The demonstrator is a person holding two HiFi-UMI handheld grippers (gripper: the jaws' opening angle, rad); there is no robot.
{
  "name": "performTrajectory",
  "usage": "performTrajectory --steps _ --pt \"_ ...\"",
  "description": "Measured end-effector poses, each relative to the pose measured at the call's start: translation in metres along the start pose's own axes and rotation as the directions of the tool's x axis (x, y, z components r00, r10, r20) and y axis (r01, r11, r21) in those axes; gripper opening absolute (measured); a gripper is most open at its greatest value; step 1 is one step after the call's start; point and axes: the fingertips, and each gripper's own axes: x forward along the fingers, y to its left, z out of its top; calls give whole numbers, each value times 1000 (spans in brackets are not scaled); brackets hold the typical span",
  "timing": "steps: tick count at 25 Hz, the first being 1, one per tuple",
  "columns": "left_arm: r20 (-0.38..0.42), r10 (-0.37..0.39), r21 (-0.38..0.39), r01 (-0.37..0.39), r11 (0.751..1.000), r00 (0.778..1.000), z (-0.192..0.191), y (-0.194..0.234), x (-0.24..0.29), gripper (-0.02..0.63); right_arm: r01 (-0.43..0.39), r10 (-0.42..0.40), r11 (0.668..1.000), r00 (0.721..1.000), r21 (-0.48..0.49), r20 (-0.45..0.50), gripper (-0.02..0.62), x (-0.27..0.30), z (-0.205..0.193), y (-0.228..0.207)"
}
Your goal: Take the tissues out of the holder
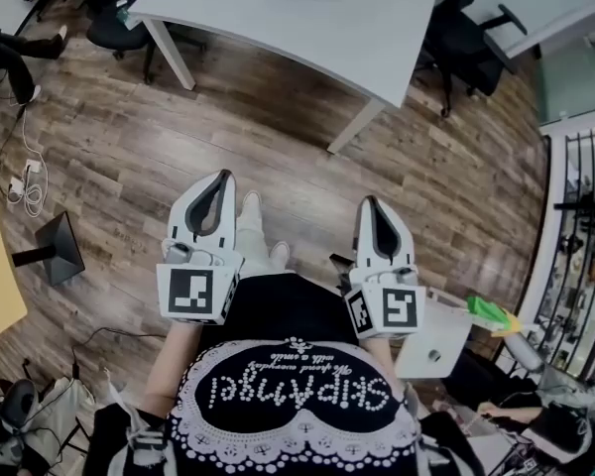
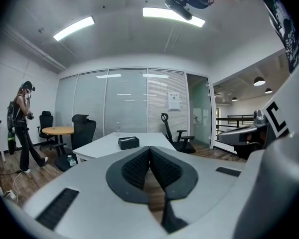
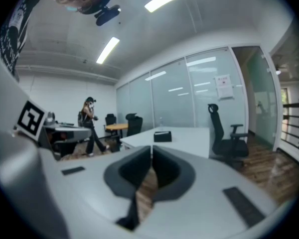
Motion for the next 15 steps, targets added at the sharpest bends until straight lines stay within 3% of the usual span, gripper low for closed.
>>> performTrajectory --steps 15 --pt "41 -42 8 42 999 998 49 101 100 23 29 -29 1000 999 3 27 34 141 51 24"
